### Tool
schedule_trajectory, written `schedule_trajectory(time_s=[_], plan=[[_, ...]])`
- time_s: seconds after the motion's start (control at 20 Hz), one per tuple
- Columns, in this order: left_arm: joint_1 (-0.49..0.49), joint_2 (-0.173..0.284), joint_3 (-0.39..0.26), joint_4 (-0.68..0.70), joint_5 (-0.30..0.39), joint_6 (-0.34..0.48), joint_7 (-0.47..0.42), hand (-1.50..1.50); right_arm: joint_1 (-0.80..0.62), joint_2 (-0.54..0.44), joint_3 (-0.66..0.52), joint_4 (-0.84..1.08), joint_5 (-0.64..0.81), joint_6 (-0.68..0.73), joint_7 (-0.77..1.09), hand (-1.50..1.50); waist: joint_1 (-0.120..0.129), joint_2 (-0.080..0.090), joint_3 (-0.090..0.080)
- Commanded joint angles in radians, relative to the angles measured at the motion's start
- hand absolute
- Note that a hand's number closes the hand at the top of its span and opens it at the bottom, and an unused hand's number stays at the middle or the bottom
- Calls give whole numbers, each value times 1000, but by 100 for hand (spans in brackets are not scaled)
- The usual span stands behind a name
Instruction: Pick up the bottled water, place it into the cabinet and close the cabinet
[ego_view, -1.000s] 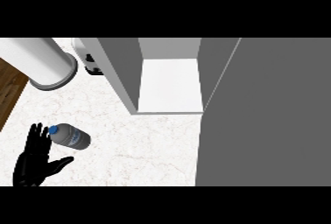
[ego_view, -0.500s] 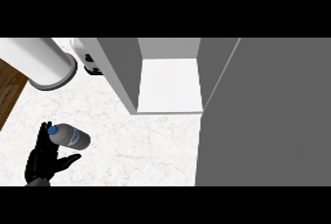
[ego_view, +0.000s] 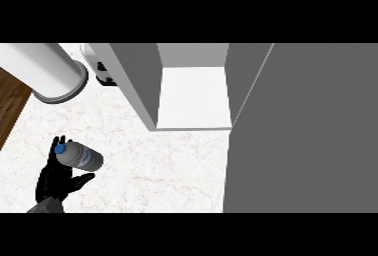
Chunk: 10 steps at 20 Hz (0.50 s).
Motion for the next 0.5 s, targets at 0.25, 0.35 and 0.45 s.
schedule_trajectory(time_s=[0.25,0.35,0.45], plan=[[-70,-41,7,66,26,-75,15,-150,-8,6,24,24,3,-21,6,-150,-3,1,-3],[-66,-9,12,62,38,-148,26,-150,-16,-18,1,-6,-28,6,4,-150,-4,2,-3],[-28,-38,-19,51,10,-161,-24,-150,17,-30,-20,2,-52,13,-9,-150,-5,1,-3]])
